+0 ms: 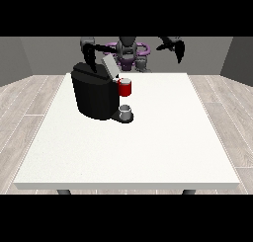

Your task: Insert the coffee pod into the coffee machine and close the lid

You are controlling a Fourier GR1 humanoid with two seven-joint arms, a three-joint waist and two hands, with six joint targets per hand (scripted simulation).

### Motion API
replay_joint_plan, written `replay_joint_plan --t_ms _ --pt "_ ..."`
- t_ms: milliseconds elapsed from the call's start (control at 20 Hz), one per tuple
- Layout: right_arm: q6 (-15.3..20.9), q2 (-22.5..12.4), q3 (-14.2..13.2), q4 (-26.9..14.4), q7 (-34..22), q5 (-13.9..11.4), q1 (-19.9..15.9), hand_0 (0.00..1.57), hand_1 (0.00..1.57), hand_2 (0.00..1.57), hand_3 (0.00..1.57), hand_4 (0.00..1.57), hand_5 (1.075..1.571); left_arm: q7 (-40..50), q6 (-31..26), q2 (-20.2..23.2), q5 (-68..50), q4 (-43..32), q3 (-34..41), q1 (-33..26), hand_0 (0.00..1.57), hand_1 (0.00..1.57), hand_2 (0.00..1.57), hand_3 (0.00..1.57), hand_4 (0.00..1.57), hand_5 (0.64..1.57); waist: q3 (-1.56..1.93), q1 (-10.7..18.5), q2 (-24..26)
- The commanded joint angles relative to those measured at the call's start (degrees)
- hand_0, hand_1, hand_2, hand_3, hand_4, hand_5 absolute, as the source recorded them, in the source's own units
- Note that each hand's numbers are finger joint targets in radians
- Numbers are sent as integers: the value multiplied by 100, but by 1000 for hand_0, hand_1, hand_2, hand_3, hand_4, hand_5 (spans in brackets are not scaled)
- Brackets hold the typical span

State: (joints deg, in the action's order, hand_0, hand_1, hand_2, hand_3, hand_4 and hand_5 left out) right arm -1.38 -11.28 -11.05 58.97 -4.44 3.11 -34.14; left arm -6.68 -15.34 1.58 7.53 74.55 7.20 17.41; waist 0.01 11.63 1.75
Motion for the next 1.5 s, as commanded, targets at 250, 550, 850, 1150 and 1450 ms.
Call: replay_joint_plan --t_ms 250,550,850,1150,1450 --pt "108 225 304 -237 320 -225 -337 0 0 0 0 73 1571 -137 66 200 -170 618 35 -511 0 0 0 0 368 1571 -1 -161 -366" --pt "-139 97 346 -299 95 -167 -779 0 0 0 0 163 1571 175 294 306 -54 651 62 -428 0 0 0 0 299 1571 -1 -273 -459" --pt "38 72 604 -265 44 -547 -1370 0 0 0 0 119 1571 226 83 523 -134 535 110 -243 0 0 0 0 339 1571 -2 -44 -634" --pt "-23 176 720 -228 -209 -578 -1468 0 0 0 0 0 1571 179 2 538 -207 603 88 -238 0 0 0 0 411 1571 -2 77 -519" --pt "439 266 945 -107 -167 -1023 -1780 0 0 0 0 102 1571 351 -9 276 -127 710 -271 -50 0 0 0 0 383 1571 -1 530 -791"
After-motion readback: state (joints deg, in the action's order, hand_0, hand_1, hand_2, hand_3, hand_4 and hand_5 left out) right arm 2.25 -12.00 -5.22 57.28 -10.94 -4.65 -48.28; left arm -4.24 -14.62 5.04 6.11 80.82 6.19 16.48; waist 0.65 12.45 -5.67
